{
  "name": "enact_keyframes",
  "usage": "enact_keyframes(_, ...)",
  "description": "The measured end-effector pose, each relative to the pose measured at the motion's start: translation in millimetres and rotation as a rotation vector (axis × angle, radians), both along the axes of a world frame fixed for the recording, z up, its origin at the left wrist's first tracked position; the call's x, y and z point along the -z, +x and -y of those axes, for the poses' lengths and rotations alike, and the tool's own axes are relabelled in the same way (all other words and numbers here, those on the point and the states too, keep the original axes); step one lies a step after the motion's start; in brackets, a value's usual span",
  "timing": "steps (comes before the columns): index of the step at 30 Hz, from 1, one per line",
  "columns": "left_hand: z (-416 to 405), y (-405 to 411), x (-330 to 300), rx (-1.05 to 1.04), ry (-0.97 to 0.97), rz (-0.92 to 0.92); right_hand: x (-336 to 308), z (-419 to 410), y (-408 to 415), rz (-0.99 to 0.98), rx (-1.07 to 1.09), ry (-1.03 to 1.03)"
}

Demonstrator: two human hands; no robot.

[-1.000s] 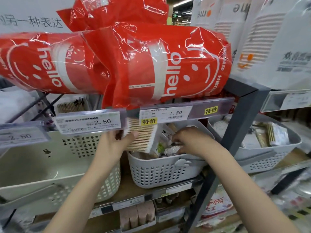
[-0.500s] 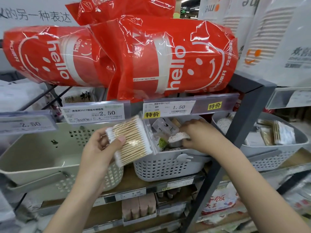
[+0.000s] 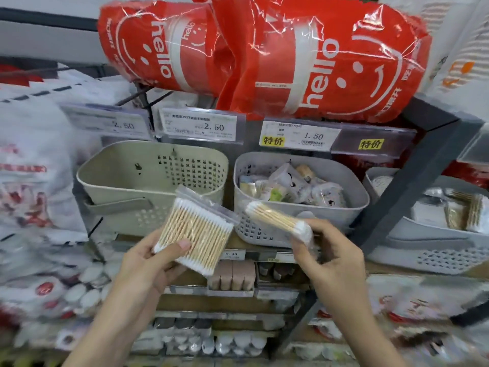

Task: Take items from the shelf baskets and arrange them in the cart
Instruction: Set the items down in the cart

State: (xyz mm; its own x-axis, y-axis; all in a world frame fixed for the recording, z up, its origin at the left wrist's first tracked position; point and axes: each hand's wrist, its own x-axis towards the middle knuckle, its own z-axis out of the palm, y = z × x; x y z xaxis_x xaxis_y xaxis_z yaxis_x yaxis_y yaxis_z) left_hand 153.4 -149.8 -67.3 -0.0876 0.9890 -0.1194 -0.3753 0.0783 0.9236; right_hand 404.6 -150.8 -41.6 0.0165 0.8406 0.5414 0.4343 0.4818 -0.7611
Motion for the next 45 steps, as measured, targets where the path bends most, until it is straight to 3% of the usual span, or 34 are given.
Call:
enact_keyframes(6, 88.9, -24.9, 25.9, -0.176, -0.168, 0.100, 41.8, 34.8, -48.0, -0.244, -0.176, -0.366)
enact_keyframes(10, 154.7, -46.4, 38.8, -0.282, -0.235, 0.342, 66.3, 53.9, -90.2, -0.439, -0.308, -0.646)
enact_keyframes(15, 213.6, -74.5, 48.3, -0.264, -0.150, 0.600, 85.1, 83.4, -146.2, -0.452, -0.427, -0.894)
enact_keyframes(22, 273.3, -127.4, 57.2, -0.508, -0.121, 0.861, 103.9, 104.8, -234.7, -0.408, -0.562, -1.135)
enact_keyframes(28, 331.1, -211.7, 74.9, -0.852, -0.204, 0.881, 123.5, 130.0, -355.0, -0.375, -0.710, -1.238)
enact_keyframes(31, 365.7, -262.9, 89.5, -0.960, -0.174, 0.801, 135.8, 150.9, -414.6, -0.344, -0.788, -1.288)
enact_keyframes(39, 413.6, -365.7, 117.0, -1.155, -0.416, 0.656, 156.0, 181.5, -522.8, -0.256, -0.858, -1.441)
enact_keyframes(45, 396.7, -420.5, 141.2, -1.179, -0.440, 0.649, 174.4, 151.0, -581.8, -0.146, -0.787, -1.452)
